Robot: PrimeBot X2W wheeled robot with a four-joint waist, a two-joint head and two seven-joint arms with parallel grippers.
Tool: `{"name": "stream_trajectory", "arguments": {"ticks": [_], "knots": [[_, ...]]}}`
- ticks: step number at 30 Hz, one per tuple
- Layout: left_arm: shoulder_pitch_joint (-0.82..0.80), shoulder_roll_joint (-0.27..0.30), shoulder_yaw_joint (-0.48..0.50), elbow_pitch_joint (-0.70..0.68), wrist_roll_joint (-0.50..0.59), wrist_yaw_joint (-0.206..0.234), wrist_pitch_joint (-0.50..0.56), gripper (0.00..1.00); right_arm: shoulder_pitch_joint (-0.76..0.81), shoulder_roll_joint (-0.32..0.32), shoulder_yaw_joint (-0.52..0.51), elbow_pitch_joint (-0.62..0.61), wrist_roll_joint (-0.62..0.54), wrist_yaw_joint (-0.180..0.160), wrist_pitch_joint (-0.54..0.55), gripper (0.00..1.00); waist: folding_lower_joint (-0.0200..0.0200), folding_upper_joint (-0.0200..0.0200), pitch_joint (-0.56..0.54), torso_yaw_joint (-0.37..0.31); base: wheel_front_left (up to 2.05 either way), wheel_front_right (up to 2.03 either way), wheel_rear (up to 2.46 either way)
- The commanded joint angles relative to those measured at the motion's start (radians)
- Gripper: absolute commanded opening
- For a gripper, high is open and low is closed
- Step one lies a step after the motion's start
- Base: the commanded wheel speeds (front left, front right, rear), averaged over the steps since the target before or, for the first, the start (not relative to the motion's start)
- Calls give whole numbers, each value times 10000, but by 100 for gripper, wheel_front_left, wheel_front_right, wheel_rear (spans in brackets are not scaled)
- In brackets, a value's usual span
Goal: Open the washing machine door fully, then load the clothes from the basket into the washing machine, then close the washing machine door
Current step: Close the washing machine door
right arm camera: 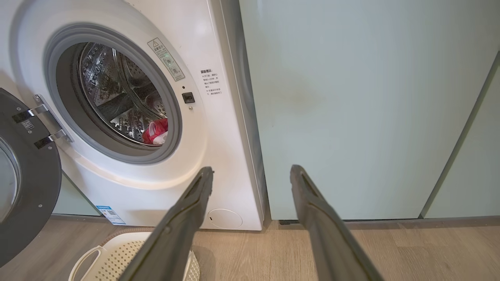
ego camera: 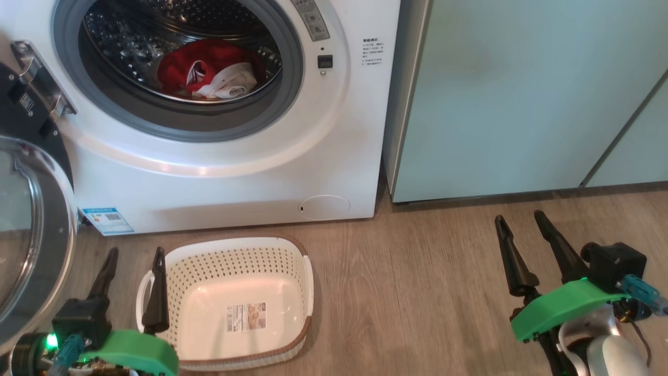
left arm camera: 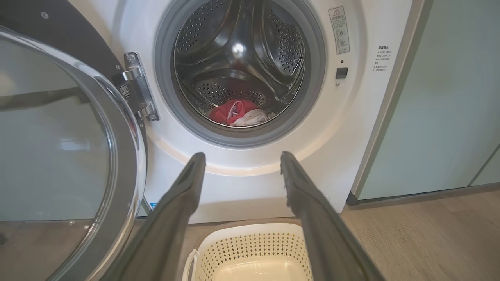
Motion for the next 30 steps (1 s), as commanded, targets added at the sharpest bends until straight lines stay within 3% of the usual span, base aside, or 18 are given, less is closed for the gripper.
{"name": "stream_trajectory", "arguments": {"ticks": [1,14,30], "knots": [[-423,225,333,-294,33,41,-40,100,-266,-37,200,-369,-53,0,-58,100,-2,0,-1,2,-164,164,0],[-463,291,269,-241,-48,32,-96,100,-263,-32,158,-336,-26,0,-61,100,-2,0,30,61,-162,162,0],[-486,379,212,-201,-115,96,-99,100,-274,-30,176,-284,55,0,-128,100,-2,0,43,120,-12,12,0]]}}
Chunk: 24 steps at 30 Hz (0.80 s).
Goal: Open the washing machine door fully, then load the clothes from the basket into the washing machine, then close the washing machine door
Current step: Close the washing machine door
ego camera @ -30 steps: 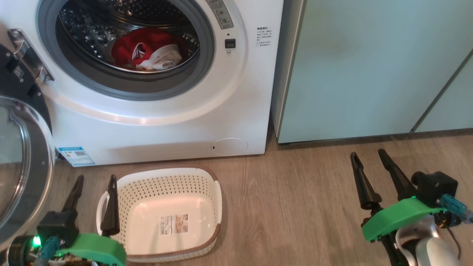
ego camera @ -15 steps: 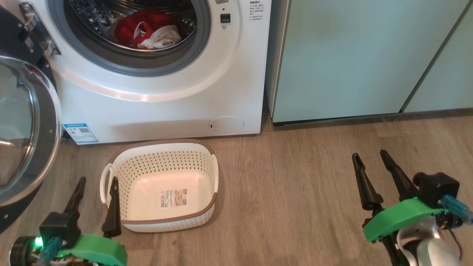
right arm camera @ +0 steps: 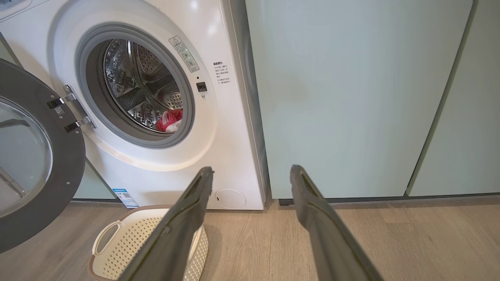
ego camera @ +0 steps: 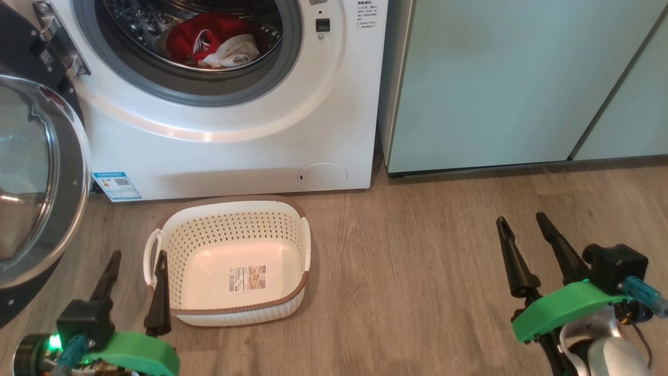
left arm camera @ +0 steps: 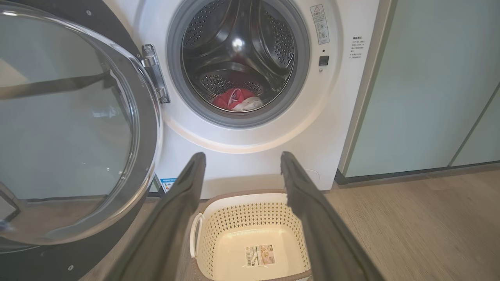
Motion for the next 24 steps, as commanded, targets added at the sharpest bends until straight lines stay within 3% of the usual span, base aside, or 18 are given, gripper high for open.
{"name": "stream_trajectory", "arguments": {"ticks": [1,13,18,24], "knots": [[-487,257,370,-279,-95,52,-98,100,-311,-44,226,-307,44,0,-109,100,0,0,-1,3,0,0,0],[-564,271,291,-189,-121,103,-118,100,-285,-44,169,-318,44,0,-136,100,0,0,26,180,0,0,0],[-792,252,202,-22,-74,137,-102,100,-203,-43,149,-399,17,0,-98,100,0,0,80,725,0,0,0],[-1032,197,145,174,-40,231,-106,100,-235,-43,231,-636,-74,0,-10,100,0,0,111,1920,0,0,0]]}}
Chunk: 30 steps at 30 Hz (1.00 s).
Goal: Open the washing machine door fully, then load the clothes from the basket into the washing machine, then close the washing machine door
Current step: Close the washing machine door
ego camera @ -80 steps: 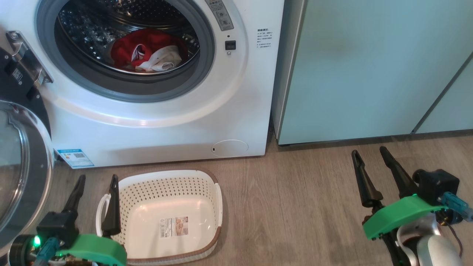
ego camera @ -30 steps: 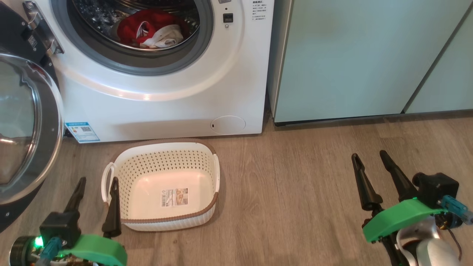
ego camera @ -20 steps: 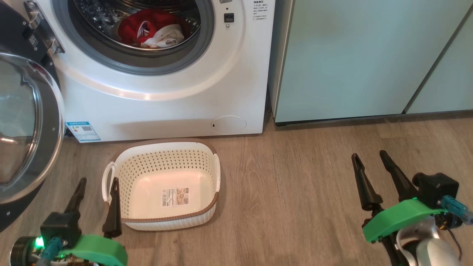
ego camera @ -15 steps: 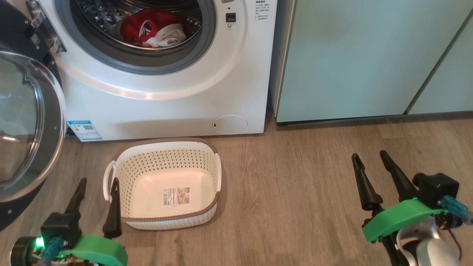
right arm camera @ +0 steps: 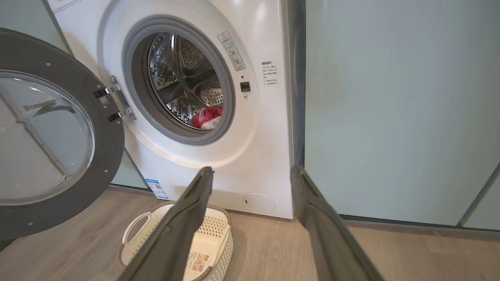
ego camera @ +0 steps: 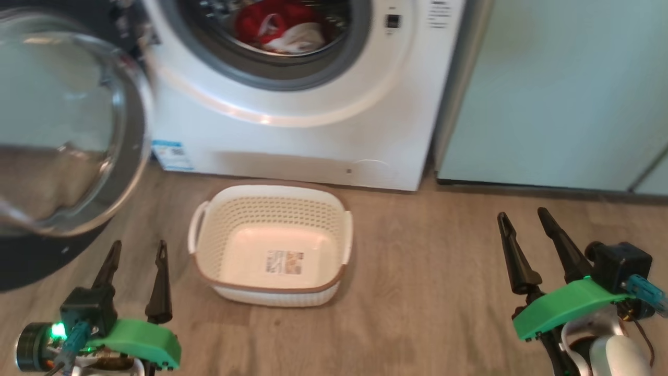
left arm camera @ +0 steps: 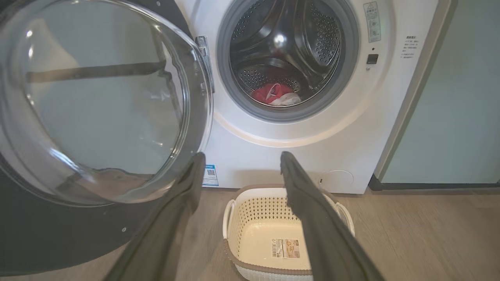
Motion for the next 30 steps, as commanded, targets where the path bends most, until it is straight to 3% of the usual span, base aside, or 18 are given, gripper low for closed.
{"name": "stream_trajectory", "arguments": {"ticks": [1,15,20,30], "knots": [[-512,169,390,-225,28,88,-131,100,-243,-47,236,-429,-83,0,-1,100,-1,0,-15,692,0,0,0],[-216,93,544,-111,-37,414,-356,100,-12,-47,551,-613,64,0,181,100,-1,0,-529,3770,0,0,0],[-106,144,590,-170,-54,473,-381,100,1,-47,647,-534,172,0,116,100,-1,0,-575,4251,0,0,0],[-45,218,664,-318,-102,589,-400,100,-191,-47,809,-351,187,0,47,100,-1,0,-473,4334,0,0,0]]}}
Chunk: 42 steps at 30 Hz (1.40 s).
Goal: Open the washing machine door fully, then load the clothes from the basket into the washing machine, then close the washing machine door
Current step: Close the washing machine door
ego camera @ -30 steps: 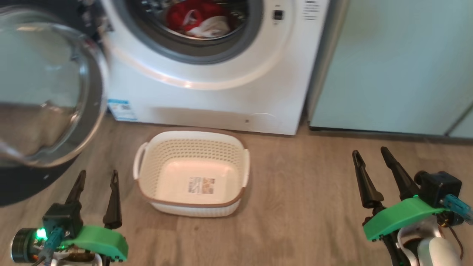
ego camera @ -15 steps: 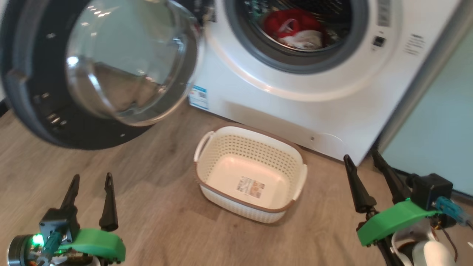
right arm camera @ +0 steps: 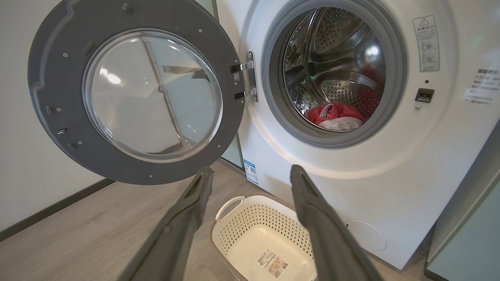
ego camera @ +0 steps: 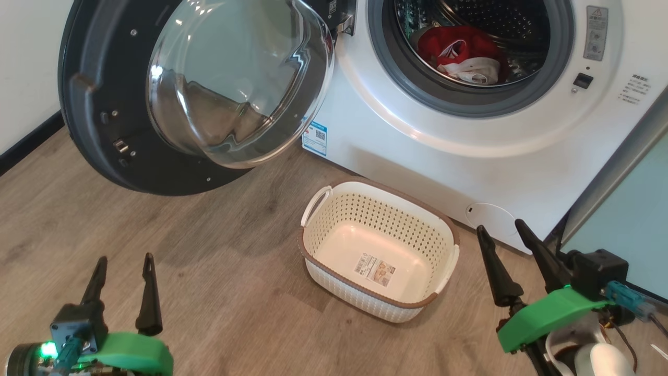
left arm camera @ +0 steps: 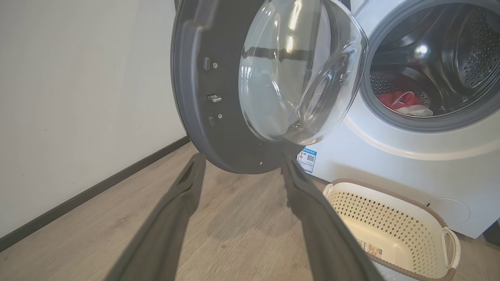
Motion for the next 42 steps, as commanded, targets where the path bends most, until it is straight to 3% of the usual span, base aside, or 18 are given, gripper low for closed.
{"name": "stream_trajectory", "arguments": {"ticks": [1,10,11,12,22,27,33,37,42], "knots": [[-521,214,444,-395,-6,99,-112,100,-413,-74,228,-289,73,0,-145,100,0,0,3,-5,0,0,0],[-589,284,377,-418,-6,105,-56,100,-357,-74,188,-227,127,0,-214,100,0,0,-19,-21,0,0,0],[-607,300,385,-431,16,125,-68,44,-351,-74,181,-228,129,0,-218,100,0,0,-19,-20,0,0,0],[-617,301,387,-440,4,123,-76,0,-347,-74,173,-226,129,0,-220,100,0,0,-23,-23,0,0,0],[-816,180,621,-1038,-496,-51,-209,0,-343,-74,110,-267,138,0,-235,100,0,0,-6,-2,0,0,0],[-1507,111,1568,-2224,-1735,-625,-359,0,-375,-74,76,-384,84,0,-189,100,0,0,93,44,0,0,0],[-3202,747,3040,-3050,-3537,-1447,-284,0,-523,-74,88,-638,-53,0,-83,100,0,0,440,-21,0,0,0],[-4845,1353,4121,-2234,-5287,-1988,167,0,-675,-74,145,-811,-135,0,-11,100,0,0,699,-211,0,0,0],[-6768,2058,5344,166,-7746,-2380,1207,0,-922,-80,200,-998,-209,0,18,100,0,0,1079,-591,0,0,0]]}}
